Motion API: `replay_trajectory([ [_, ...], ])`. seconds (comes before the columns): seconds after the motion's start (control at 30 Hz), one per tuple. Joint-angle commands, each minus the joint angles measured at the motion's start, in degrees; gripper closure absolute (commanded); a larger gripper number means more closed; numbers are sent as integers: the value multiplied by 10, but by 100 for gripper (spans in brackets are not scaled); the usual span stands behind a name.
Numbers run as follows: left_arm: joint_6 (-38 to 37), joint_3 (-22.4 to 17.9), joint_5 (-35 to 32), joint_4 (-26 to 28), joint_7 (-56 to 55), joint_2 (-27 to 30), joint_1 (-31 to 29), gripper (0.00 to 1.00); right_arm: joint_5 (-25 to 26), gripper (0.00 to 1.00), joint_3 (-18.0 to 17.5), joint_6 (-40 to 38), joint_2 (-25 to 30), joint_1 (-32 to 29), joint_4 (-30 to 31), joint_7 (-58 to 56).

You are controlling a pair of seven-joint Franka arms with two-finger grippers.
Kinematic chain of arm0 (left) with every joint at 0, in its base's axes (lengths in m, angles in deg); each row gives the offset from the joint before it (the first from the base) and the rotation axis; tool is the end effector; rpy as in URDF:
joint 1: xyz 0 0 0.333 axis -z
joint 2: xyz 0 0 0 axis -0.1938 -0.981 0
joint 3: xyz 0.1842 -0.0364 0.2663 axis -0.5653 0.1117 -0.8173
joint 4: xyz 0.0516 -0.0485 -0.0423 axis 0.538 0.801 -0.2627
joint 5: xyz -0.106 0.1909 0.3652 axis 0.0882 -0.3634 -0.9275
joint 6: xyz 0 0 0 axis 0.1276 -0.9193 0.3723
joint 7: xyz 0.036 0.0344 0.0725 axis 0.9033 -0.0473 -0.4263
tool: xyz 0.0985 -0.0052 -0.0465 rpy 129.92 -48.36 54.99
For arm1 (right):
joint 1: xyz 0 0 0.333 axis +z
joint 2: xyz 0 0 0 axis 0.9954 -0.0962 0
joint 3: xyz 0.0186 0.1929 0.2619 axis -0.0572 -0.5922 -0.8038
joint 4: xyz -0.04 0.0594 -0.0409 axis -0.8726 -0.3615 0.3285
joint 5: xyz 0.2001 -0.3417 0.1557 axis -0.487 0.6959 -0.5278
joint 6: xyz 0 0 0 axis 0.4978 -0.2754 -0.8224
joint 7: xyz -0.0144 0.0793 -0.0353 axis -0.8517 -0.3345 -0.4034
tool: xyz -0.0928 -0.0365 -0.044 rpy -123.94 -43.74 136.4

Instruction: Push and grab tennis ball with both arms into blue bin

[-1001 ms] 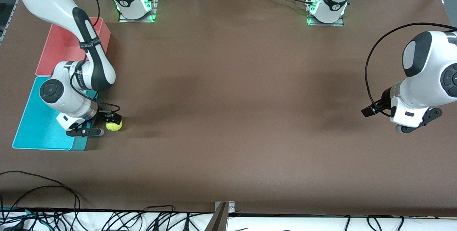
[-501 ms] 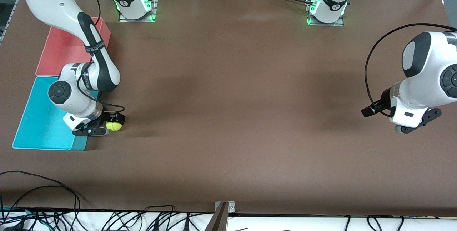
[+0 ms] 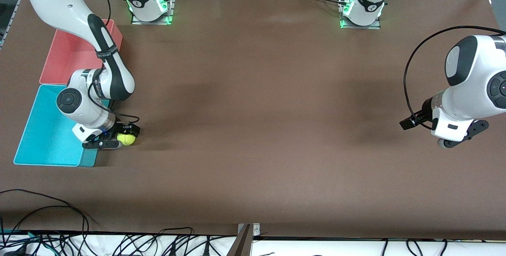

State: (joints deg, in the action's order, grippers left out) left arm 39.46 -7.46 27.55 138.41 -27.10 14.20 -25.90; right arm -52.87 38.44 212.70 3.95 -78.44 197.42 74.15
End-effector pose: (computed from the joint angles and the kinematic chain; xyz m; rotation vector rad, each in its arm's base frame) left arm 0.6772 -0.0132 0.4212 -2.8916 -0.7613 0.1958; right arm 0.6604 0.0148 0.1818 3.0945 0.0761 0.1029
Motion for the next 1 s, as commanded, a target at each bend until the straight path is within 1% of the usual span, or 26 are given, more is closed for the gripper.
replay_trajectory([
  [0.0,-152,9,57,-202,181,4,5,0,-2,0,0,22,7,2,16,5],
  [0.17,-152,8,57,-202,179,4,5,0,-2,0,0,28,7,5,16,5],
  [0.23,-152,9,57,-202,179,4,5,0,-2,7,0,29,7,5,16,5],
  [0.33,-152,8,57,-202,179,4,5,0,-2,22,0,29,7,5,16,5],
  [0.4,-152,8,57,-202,179,4,5,0,-2,29,0,29,7,5,17,5],
  [0.47,-152,8,57,-202,180,4,5,0,-3,50,0,29,7,5,20,14],
  [0.5,-152,8,57,-202,180,5,5,0,-2,57,0,29,7,5,20,27],
  [0.57,-152,8,57,-203,180,4,5,0,-2,63,0,29,7,5,20,45],
  [0.77,-152,9,65,-203,182,4,4,0,-2,81,0,29,9,7,20,49],
  [0.83,-152,8,71,-203,183,4,3,0,-2,84,0,28,14,7,19,49],
  [0.97,-152,8,75,-203,184,5,2,0,-3,87,1,21,23,6,16,44],
])
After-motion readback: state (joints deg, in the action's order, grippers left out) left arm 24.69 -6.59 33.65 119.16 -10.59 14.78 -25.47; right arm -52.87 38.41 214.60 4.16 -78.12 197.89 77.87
